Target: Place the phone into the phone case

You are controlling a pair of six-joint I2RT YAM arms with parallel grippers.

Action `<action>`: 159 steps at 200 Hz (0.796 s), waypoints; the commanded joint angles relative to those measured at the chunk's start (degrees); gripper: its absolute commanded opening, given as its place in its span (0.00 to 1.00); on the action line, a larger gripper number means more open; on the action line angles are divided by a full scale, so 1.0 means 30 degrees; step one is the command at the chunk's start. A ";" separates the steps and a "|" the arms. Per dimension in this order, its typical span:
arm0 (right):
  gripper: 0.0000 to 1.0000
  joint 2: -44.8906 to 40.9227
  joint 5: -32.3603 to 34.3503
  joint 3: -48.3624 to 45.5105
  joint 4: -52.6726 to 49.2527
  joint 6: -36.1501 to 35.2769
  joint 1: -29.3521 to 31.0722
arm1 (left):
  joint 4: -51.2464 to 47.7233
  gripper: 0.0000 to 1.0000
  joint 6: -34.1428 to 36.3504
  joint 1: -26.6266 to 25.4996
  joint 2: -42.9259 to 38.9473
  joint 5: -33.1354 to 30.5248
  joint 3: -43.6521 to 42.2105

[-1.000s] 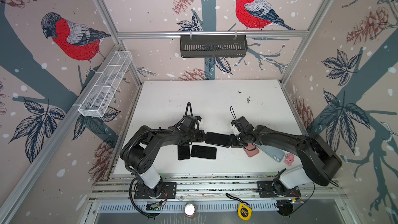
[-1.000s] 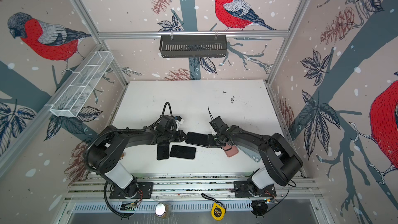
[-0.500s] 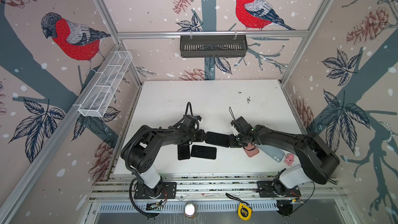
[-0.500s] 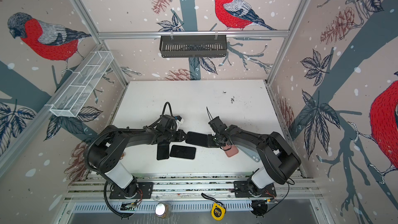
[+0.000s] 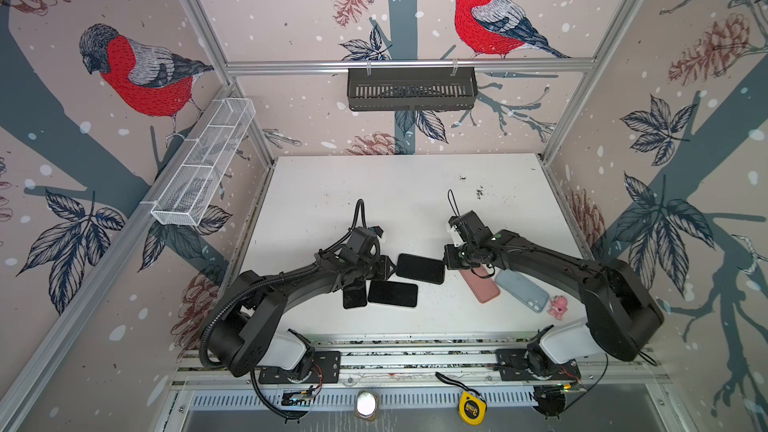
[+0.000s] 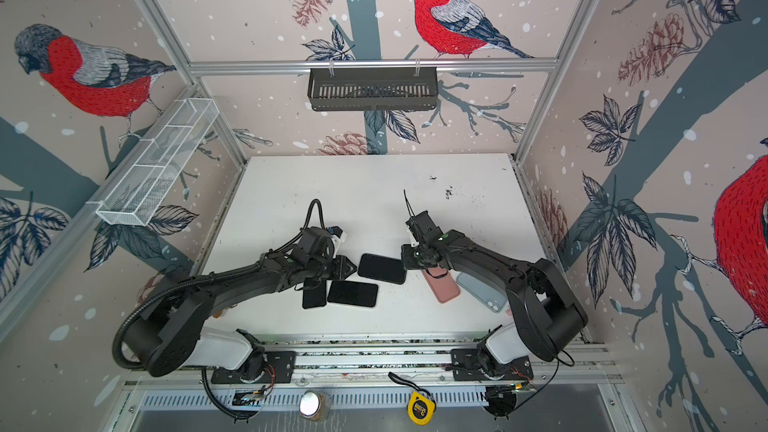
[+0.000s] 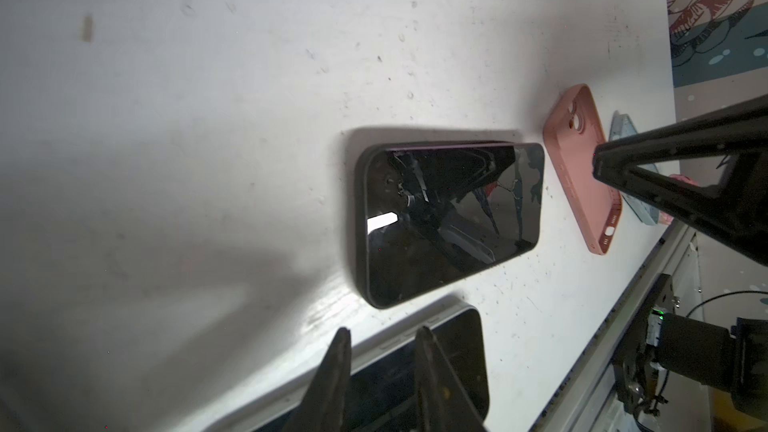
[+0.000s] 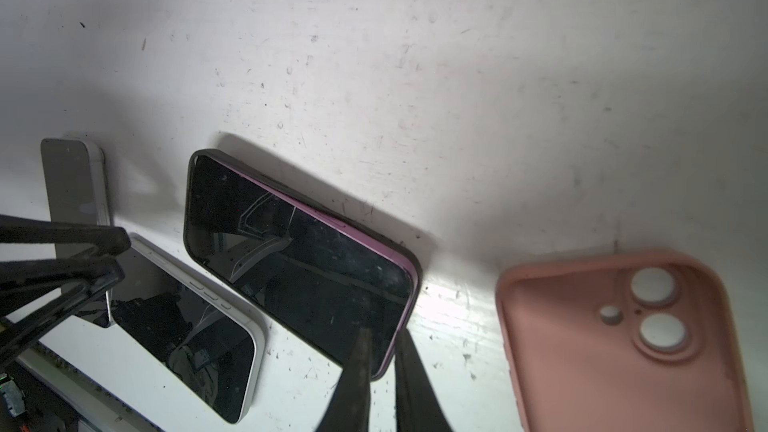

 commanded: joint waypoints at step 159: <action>0.22 -0.2111 -0.0616 -0.3550 0.1642 0.0037 -0.0381 | -0.1754 0.25 0.0598 -0.0705 0.6657 -0.1320 0.5276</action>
